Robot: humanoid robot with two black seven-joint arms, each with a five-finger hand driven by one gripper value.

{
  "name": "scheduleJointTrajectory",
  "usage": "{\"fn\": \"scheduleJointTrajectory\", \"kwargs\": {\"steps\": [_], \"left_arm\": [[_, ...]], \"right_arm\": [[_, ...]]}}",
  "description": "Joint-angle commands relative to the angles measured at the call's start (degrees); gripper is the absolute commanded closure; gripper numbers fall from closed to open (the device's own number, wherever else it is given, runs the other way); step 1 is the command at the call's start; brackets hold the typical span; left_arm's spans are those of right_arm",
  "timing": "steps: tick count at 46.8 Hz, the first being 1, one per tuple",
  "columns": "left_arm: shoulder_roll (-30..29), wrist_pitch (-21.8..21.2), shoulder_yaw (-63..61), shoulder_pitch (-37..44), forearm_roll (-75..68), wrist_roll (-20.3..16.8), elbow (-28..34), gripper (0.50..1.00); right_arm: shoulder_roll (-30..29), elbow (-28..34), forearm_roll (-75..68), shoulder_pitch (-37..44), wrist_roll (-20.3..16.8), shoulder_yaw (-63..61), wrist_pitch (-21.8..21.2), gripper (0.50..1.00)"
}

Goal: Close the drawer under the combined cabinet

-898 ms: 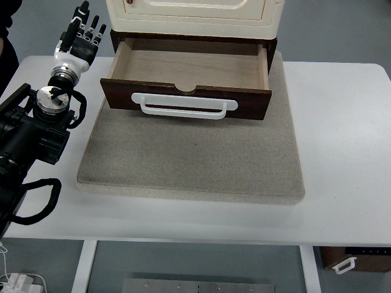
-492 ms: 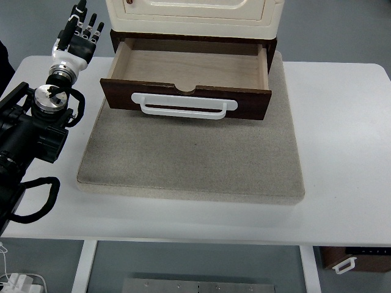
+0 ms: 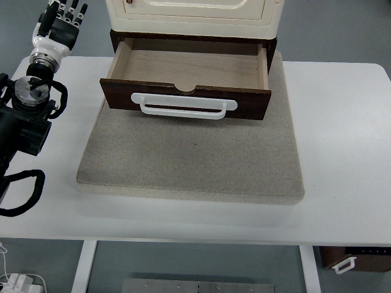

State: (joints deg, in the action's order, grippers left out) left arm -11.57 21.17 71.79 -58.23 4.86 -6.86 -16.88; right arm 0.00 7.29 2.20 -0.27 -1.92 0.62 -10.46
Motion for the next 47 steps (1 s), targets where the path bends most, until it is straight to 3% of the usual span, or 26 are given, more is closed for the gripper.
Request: {"fn": "scheduleJointTrajectory", "kwargs": {"steps": [1, 7, 18, 26, 34, 47], "left_arm": [[-2.1, 0.3, 0.0, -1.4, 0.0, 0.0, -0.1, 0.5], [-4.9, 2.0, -0.1, -3.1, 0.0, 0.0, -2.8, 0.5], [-9.6, 1.5, -0.2, -5.6, -0.7, 0.0, -11.5, 0.5], [-13.2, 1.2, -1.4, -5.8, -2.7, 0.0, -20.4, 0.5], [-15.1, -1.5, -3.1, -5.3, -4.3, 0.0, -29.2, 0.5], [-15.9, -1.7, -5.1, -5.0, -14.1, 0.0, -39.6, 0.5]], "right_arm": [[0.0, 0.0, 0.0, 0.0, 0.0, 0.0, 0.0, 0.548], [0.0, 0.0, 0.0, 0.0, 0.0, 0.0, 0.0, 0.548], [0.0, 0.0, 0.0, 0.0, 0.0, 0.0, -0.1, 0.548], [0.0, 0.0, 0.0, 0.0, 0.0, 0.0, 0.0, 0.548], [0.0, 0.0, 0.0, 0.0, 0.1, 0.0, 0.0, 0.548], [0.0, 0.0, 0.0, 0.0, 0.0, 0.0, 0.0, 0.548]]}}
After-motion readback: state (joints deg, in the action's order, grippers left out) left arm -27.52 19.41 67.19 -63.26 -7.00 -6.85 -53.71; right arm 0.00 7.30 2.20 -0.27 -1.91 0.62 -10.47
